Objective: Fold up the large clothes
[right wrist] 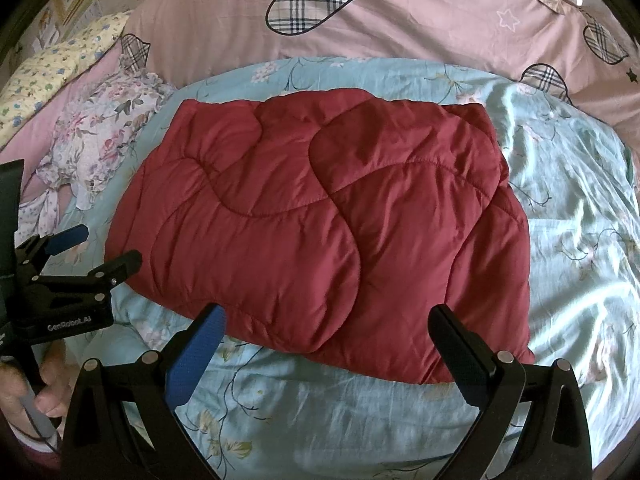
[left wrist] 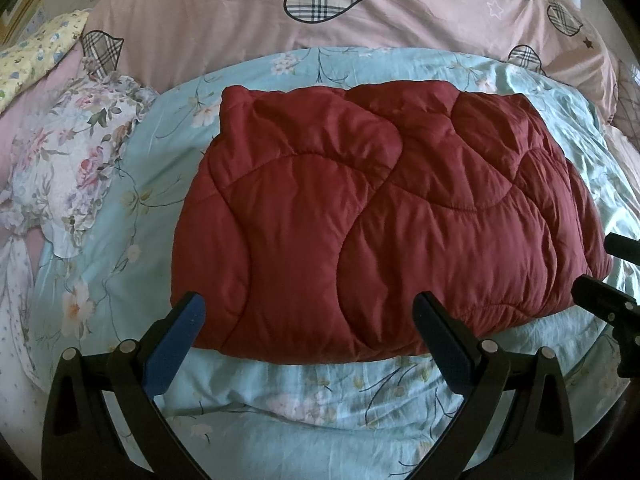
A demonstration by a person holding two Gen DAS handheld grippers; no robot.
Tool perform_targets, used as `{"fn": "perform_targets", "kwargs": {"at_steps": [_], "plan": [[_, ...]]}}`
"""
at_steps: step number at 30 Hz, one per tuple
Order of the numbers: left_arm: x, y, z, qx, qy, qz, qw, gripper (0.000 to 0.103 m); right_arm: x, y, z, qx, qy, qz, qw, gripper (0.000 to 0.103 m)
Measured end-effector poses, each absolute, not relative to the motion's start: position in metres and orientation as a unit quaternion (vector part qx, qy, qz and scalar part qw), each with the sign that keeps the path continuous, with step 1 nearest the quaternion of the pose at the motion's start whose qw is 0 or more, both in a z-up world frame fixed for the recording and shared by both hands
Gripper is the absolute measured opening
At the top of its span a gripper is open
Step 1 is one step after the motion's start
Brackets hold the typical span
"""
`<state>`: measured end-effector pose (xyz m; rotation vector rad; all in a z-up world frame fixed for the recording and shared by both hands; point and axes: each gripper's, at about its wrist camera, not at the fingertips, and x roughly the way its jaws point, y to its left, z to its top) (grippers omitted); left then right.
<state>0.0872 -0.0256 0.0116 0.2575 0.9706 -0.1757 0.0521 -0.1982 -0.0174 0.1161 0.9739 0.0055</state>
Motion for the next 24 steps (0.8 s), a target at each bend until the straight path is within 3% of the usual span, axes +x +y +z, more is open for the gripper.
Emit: {"fn": "perform_targets", "kwargs": {"at_steps": [24], "plan": [[0.0844,-0.0282,0.0172,0.132,0.447,-0.069,0.882,0.103,0.0512,-0.1986,-0.0133,0.058,0.463,0.001,0.885,0.102]]}}
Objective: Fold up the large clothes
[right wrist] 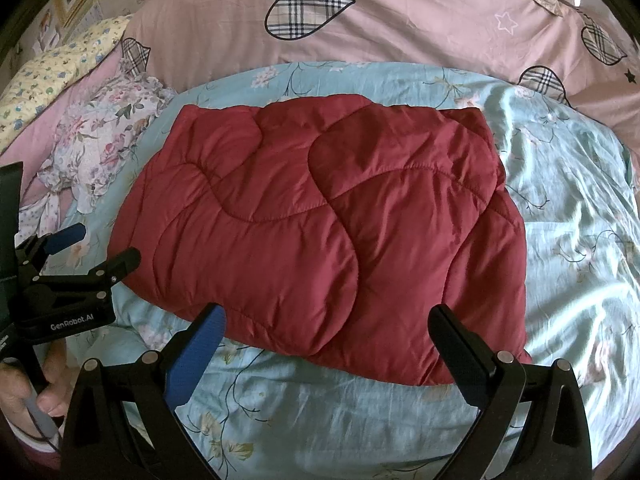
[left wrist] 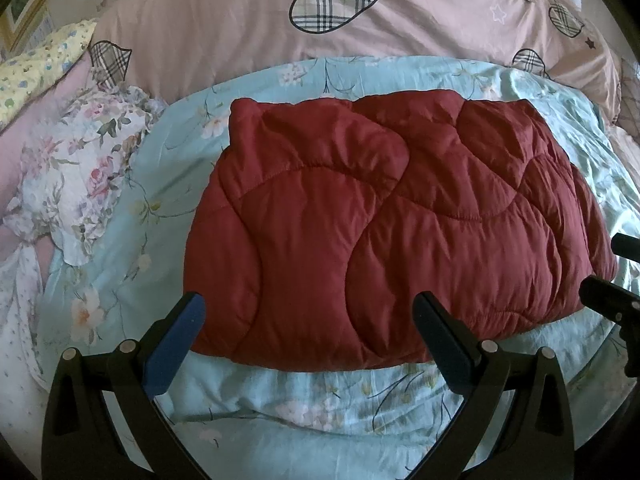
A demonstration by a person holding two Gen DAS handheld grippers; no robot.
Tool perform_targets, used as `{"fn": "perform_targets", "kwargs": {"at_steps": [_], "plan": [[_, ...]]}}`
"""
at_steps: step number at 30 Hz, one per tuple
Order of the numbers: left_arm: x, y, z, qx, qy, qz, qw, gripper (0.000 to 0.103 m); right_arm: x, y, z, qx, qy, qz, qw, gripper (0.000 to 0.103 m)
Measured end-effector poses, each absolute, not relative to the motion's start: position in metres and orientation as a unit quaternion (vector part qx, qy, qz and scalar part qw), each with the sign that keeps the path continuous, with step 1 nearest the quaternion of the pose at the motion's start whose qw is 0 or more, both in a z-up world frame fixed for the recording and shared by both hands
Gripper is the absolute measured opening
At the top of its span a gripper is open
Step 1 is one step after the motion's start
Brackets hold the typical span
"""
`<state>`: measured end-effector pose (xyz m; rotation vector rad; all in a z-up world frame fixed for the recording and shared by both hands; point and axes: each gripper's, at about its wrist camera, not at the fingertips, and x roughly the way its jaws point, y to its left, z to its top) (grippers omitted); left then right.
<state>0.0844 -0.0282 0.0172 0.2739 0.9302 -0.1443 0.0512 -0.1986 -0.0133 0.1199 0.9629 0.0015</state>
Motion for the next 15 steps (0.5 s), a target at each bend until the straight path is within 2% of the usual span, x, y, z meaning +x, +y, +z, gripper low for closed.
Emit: {"fn": "perform_targets", "kwargs": {"at_steps": [15], "plan": [[0.0854,-0.0297,0.0199,0.135,0.442,-0.067,0.884,0.103,0.052,-0.2,-0.0111,0.059,0.462,0.001,0.885,0.102]]}}
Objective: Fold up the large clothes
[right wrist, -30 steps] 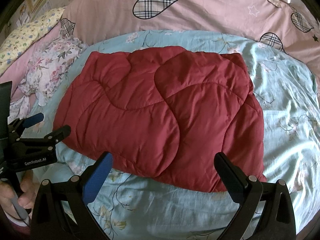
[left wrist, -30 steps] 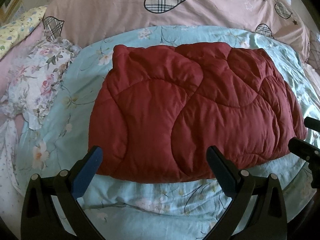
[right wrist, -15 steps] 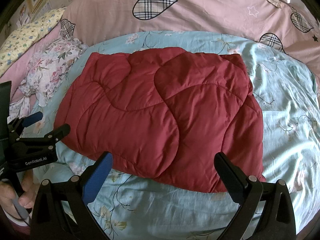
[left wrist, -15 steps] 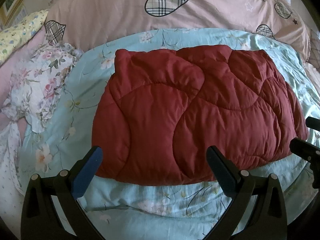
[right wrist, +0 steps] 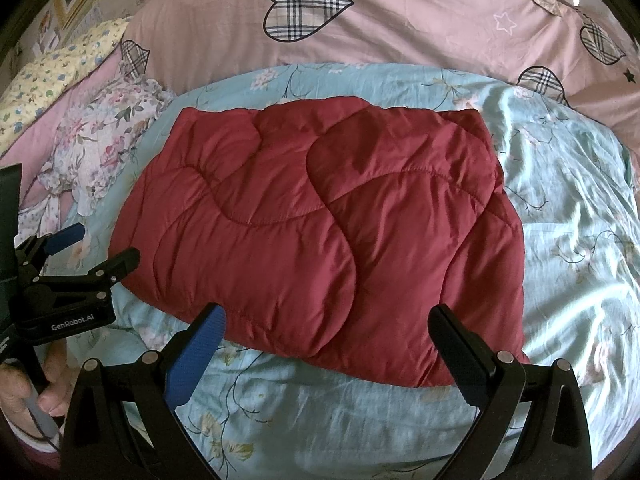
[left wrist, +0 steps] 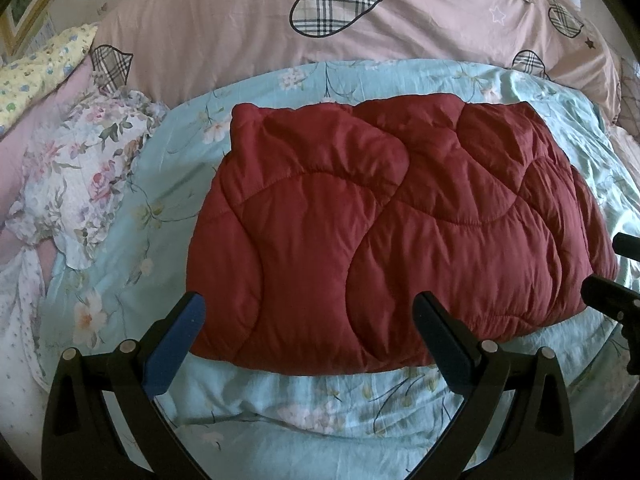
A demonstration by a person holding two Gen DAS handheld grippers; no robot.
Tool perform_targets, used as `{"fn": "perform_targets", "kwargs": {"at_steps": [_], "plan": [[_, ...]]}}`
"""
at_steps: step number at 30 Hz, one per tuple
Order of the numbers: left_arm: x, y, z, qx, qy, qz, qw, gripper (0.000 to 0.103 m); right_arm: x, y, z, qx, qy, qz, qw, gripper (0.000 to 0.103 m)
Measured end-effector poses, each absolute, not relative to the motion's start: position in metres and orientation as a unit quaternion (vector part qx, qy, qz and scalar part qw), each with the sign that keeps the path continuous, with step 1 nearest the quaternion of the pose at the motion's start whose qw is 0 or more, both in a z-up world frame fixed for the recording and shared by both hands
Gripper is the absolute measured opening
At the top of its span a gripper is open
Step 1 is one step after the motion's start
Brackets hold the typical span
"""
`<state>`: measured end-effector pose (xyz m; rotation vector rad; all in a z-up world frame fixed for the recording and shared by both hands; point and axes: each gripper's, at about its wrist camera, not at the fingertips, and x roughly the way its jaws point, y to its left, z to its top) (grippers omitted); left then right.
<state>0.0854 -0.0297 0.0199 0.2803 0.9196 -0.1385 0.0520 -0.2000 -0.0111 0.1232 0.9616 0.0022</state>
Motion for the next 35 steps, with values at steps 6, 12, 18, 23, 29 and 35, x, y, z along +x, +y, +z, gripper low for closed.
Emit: {"fn": "perform_targets", "kwargs": {"at_steps": [6,12,18,23,29,35], "plan": [[0.086,-0.03,0.02,0.133,0.443,-0.066,0.884,0.103,0.052,-0.201,-0.011,0.06,0.462,0.001,0.885,0.102],[0.088,-0.028,0.02,0.13,0.444,-0.064,0.884,0.103,0.055,-0.204,-0.011,0.063,0.46,-0.002,0.885,0.102],[0.09,-0.027,0.019,0.128,0.444,-0.064,0.885,0.103,0.055,-0.206,-0.013,0.065,0.46,-0.003,0.885,0.102],[0.089,-0.027,0.018,0.126,0.443,-0.064,0.885,0.103,0.055,-0.206,-0.014,0.066,0.461,-0.003,0.885,0.102],[0.087,-0.034,0.018,0.128,0.44,-0.066,0.887,0.103,0.056,-0.206,-0.016,0.069,0.46,0.0,0.885,0.102],[0.088,-0.038,0.018,0.124,0.44,-0.07,0.887,0.103,0.058,-0.206,-0.017,0.07,0.459,0.003,0.886,0.102]]}}
